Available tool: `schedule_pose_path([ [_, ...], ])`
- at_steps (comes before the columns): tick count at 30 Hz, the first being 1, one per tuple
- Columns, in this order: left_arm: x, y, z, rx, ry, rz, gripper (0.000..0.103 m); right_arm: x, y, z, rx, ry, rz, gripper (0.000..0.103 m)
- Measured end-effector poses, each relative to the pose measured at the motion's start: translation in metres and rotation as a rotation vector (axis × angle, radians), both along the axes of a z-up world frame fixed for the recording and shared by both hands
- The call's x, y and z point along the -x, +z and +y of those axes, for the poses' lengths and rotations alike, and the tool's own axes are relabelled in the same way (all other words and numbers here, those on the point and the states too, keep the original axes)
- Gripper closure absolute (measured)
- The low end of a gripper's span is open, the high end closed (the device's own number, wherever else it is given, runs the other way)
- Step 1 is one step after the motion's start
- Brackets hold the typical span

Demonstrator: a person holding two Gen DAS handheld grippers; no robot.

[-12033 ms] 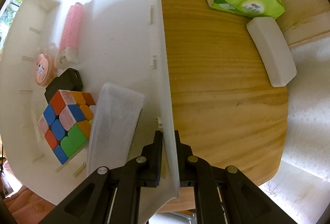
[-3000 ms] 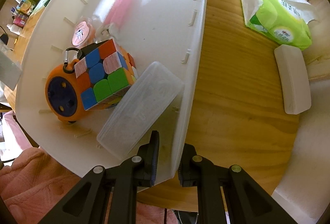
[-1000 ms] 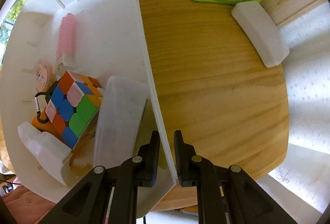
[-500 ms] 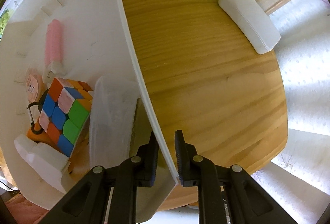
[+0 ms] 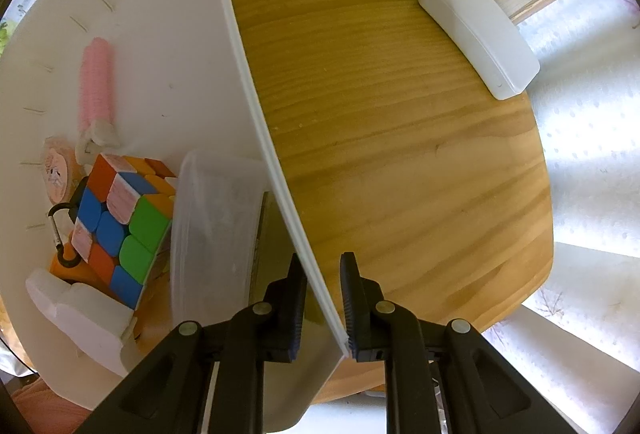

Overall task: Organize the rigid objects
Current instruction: 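Move the left tool to the small green-capped gold bottle, then close the left tool on the green-capped bottle and lift it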

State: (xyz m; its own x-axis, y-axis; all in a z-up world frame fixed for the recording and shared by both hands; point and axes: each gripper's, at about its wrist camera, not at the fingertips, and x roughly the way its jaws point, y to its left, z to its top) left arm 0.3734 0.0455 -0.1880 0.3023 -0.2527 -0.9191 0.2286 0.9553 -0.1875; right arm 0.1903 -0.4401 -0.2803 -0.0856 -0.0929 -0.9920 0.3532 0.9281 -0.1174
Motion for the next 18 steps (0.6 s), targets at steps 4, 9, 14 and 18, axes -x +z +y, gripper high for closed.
schedule_pose_path([
  [4, -0.004, -0.009, -0.002, -0.022, -0.005, -0.006, 0.01, -0.003, 0.0, 0.0, -0.001, -0.007, 0.005, 0.086],
  [9, -0.009, -0.016, 0.001, -0.026, 0.01, -0.013, 0.01, -0.005, 0.001, -0.001, -0.001, -0.013, 0.013, 0.085],
  [14, -0.011, -0.017, 0.004, -0.001, 0.023, -0.038, 0.025, -0.007, 0.002, -0.001, 0.0, -0.019, 0.018, 0.085],
  [18, -0.011, -0.017, 0.007, 0.038, 0.026, -0.052, 0.037, -0.007, 0.002, -0.002, 0.002, -0.023, 0.018, 0.085],
])
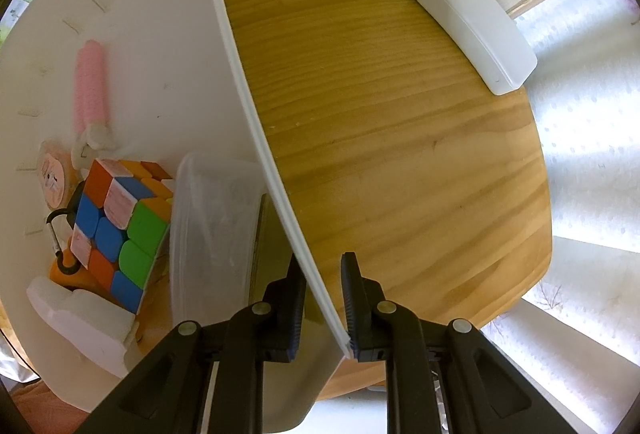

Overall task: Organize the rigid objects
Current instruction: 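Close the left tool on the green-capped bottle and lift it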

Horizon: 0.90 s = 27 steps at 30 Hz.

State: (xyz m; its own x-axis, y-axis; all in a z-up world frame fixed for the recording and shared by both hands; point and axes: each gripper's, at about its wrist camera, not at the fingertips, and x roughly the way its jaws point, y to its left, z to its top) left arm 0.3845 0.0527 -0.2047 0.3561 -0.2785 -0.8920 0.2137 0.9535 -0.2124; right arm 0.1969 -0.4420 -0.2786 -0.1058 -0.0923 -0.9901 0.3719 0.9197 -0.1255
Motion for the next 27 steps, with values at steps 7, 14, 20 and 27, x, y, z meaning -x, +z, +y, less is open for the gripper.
schedule_pose_path([
  [7, 0.002, -0.002, -0.001, 0.041, -0.015, -0.006, 0.054, 0.0, 0.0, 0.001, 0.004, 0.001, 0.002, 0.084],
  [14, 0.004, -0.003, 0.004, 0.07, 0.001, -0.016, 0.055, 0.001, 0.0, 0.002, 0.007, 0.0, -0.001, 0.084],
  [20, 0.015, -0.003, 0.006, 0.067, 0.007, -0.023, 0.055, 0.001, 0.001, 0.003, 0.008, 0.001, -0.005, 0.084],
  [27, 0.036, -0.002, 0.008, 0.091, 0.026, -0.008, 0.055, 0.004, 0.005, 0.004, 0.005, 0.012, -0.024, 0.084],
])
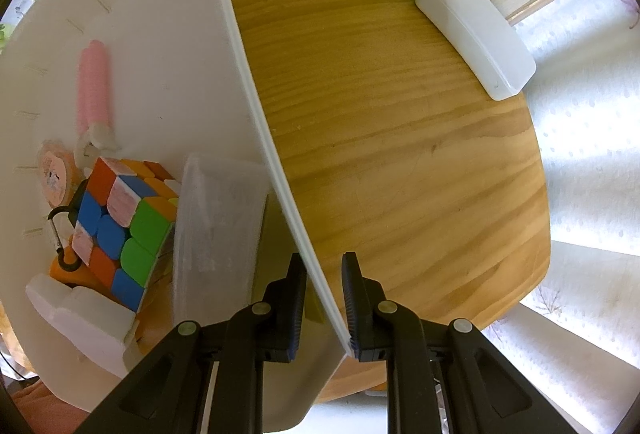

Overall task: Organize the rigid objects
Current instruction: 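Close the left tool on the green-capped bottle and lift it, then carry the green-capped bottle over the bin with the left tool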

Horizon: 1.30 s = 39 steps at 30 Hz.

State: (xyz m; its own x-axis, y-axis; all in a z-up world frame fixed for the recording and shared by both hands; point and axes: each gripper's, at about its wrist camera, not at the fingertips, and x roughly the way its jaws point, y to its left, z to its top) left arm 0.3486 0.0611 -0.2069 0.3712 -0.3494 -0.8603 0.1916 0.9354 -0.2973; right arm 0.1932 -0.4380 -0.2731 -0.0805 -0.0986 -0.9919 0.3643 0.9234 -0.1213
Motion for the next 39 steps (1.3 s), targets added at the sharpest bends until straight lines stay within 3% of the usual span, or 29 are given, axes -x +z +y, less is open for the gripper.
schedule_pose_path([
  [18, 0.084, 0.007, -0.007, 0.023, 0.034, 0.034, 0.055, 0.006, 0.014, 0.003, -0.041, 0.096, -0.06, 0.087],
  [39, 0.181, 0.064, -0.067, 0.042, 0.037, -0.047, 0.055, -0.008, 0.016, -0.001, -0.129, 0.305, -0.097, 0.095],
])
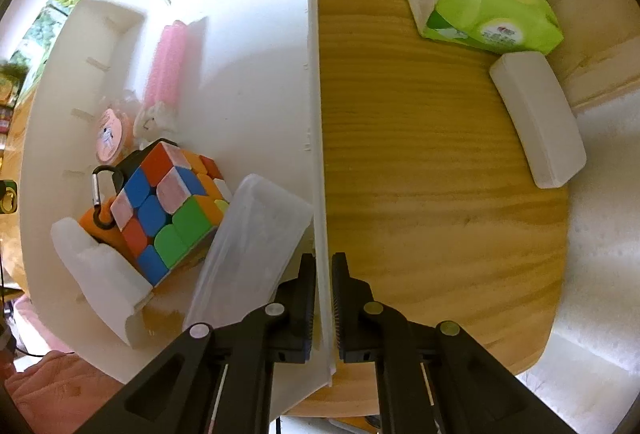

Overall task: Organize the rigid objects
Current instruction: 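Carry the green-capped bottle over the bin with the left tool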

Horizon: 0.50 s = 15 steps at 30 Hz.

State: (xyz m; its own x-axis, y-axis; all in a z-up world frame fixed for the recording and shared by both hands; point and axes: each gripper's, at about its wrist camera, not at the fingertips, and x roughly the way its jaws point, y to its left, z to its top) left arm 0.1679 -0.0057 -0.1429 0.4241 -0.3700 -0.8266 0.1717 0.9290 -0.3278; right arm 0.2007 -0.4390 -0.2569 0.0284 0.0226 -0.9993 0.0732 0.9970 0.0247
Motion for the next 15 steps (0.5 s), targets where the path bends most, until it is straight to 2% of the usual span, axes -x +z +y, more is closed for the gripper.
schedule_pose_path([
  [15, 0.039, 0.044, -0.077, 0.051, -0.108, -0.084, 0.055, 0.016, 0.01, 0.01, -0.03, 0.107, -0.036, 0.097],
])
